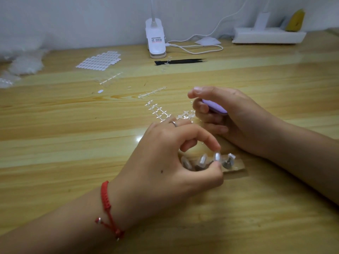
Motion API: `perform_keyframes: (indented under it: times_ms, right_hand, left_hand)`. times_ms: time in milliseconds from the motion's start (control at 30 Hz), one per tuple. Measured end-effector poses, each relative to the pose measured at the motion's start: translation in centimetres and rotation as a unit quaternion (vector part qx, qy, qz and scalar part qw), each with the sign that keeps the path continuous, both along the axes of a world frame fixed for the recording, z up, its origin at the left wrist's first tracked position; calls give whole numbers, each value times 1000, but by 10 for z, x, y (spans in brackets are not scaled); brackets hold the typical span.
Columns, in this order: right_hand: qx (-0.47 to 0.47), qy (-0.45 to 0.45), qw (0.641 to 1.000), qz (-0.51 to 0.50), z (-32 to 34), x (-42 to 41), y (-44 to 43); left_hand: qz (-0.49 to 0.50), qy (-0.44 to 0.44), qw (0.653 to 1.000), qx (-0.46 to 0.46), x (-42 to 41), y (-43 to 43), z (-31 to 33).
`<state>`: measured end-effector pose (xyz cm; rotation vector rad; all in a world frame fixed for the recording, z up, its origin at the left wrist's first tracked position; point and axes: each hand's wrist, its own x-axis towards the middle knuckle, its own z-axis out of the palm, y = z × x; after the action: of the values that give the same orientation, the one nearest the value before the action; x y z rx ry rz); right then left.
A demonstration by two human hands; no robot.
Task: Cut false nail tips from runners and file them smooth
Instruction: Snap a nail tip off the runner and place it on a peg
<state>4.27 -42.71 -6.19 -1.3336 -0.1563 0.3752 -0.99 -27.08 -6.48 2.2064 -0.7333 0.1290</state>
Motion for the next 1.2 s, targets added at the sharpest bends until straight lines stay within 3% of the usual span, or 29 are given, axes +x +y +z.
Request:
perform_keyframes:
  times_ms: [533,700,833,967,1067,1200]
  right_hand:
    - [7,3,1000,-10,1,-1,-1]
    - [126,63,989,-54,6,0,-8]
    - [151,88,983,-64,6,2,-9]
    - [151,91,982,-63,7,2,-9]
    - [151,90,982,-60,7,1,-8]
    - [155,97,981,-57,7,1,-8]
  left_hand:
    - [-1,-32,999,10,-2,1,3]
    - [40,57,987,-146,21,17,14]
    - [117,34,992,-27,42,34,3]
    - [113,-51,987,103,42,35,-8]
    - [126,-82,980,127,45,37,-9]
    - [136,-52,982,121,48,40,-11]
